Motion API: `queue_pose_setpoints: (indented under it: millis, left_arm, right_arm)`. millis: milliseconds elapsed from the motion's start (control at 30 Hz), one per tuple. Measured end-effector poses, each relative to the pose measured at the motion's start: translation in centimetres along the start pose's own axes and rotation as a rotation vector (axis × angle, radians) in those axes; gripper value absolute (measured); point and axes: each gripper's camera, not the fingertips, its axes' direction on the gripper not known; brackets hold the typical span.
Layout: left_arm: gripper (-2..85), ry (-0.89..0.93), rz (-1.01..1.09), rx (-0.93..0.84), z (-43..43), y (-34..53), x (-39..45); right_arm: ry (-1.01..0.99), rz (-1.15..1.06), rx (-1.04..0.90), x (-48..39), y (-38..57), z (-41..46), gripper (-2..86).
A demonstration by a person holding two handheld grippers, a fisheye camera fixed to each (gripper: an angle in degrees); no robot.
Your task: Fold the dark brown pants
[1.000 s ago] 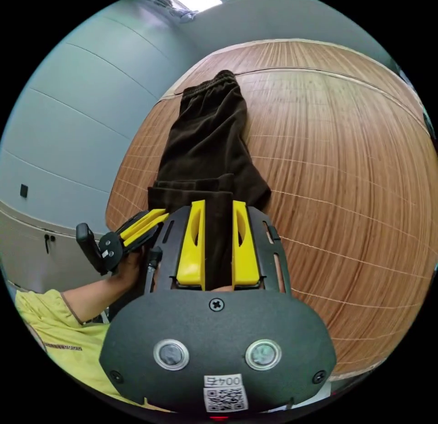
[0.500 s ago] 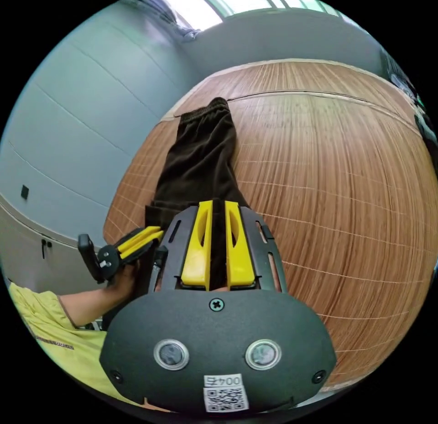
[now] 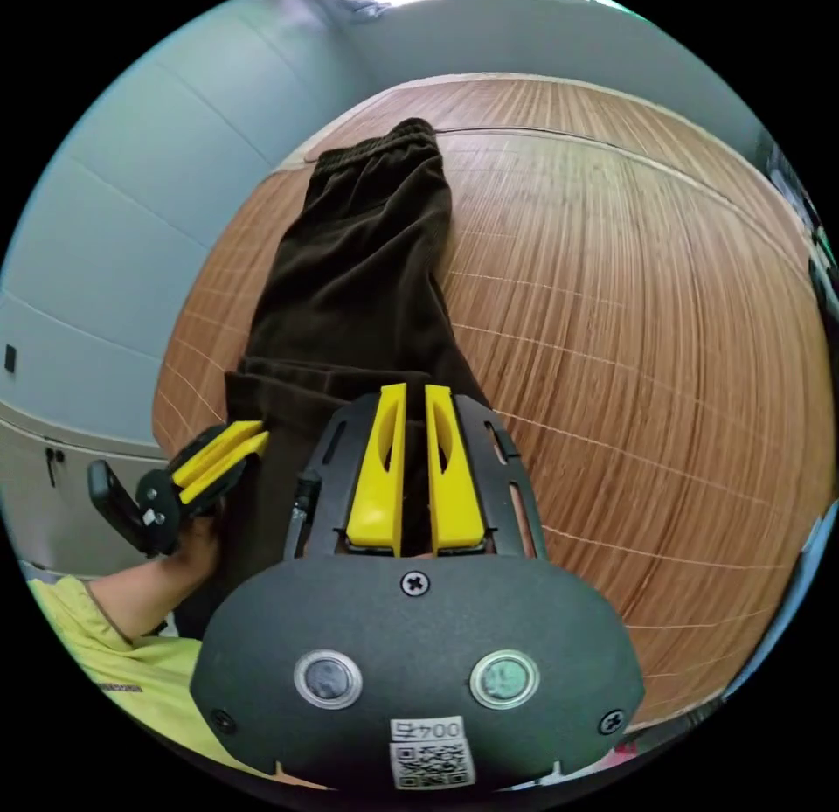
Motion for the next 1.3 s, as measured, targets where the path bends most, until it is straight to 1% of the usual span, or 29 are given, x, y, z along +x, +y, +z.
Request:
queue_pose_setpoints:
  millis: [33,133,167,233,267,333,433,467,600,667,733,800,900,1033,1133,1300]
  left_arm:
    - [2.2,0.001,-0.001,0.0,0.1,-0.1,-0.2]
    - [2.1,0.004,-0.003,0.0,0.3,-0.4,-0.8]
    - [2.1,0.005,-0.004,0.001,0.4,-0.5,-1.1]
    - [2.0,0.007,-0.004,0.001,0.6,-0.8,-1.5]
    - [1.9,0.009,-0.006,0.0,0.7,-0.9,-1.7]
    - [1.8,0.018,-0.012,-0.002,0.9,-1.2,-2.3]
    - [1.6,0.067,-0.036,-0.004,1.2,-1.6,-3.8]
    - [1.5,0.095,-0.05,-0.007,1.4,-1.8,-4.6]
    - [1.4,0.149,-0.086,-0.013,2.0,-2.3,-6.4]
    - [1.3,0.122,-0.069,-0.014,2.2,-2.8,-6.4]
    - [1.3,0.093,-0.051,-0.013,2.4,-3.1,-6.3]
    - [1.3,0.079,-0.043,-0.015,2.6,-3.4,-6.5]
    - [1.2,0.097,-0.055,-0.015,3.1,-3.9,-7.6]
    - [1.3,0.102,-0.06,-0.015,3.8,-4.7,-8.7]
    - [1.3,0.103,-0.058,-0.015,4.2,-5.3,-9.4]
    - [1.3,0.165,-0.08,-0.022,5.1,-6.3,-11.6]
  right_arm:
    - [-0.009,0.021,0.025,0.0,0.4,-0.5,5.1]
    - [0.127,0.047,0.109,-2.6,2.7,-3.3,7.2]
    - [0.124,0.03,0.143,-4.1,4.3,-4.4,9.7]
    - [0.068,-0.015,0.187,-6.4,7.0,-5.0,11.9]
    - [0.024,-0.04,0.196,-7.9,8.8,-4.4,12.4]
    - [0.023,-0.076,0.167,-9.8,10.6,-2.2,13.1]
    - [0.147,-0.074,0.103,-11.0,11.8,2.2,12.5]
    - [0.182,-0.081,0.141,-11.4,12.2,2.6,11.3]
    - [0.181,-0.039,0.139,-11.0,11.2,3.1,9.1]
    - [0.135,-0.015,0.152,-10.3,10.9,3.2,8.6]
    - [0.133,-0.006,0.164,-10.3,10.7,3.4,8.3]
    - [0.148,-0.008,0.144,-10.6,10.0,3.7,8.2]
    - [0.152,0.005,0.018,-11.6,7.6,3.5,8.2]
    - [0.123,0.01,-0.297,-13.3,6.9,5.1,10.6]
    - [0.184,-0.021,-0.287,-14.0,7.4,5.5,9.2]
    - [0.158,0.019,-0.322,-13.3,5.3,6.6,8.6]
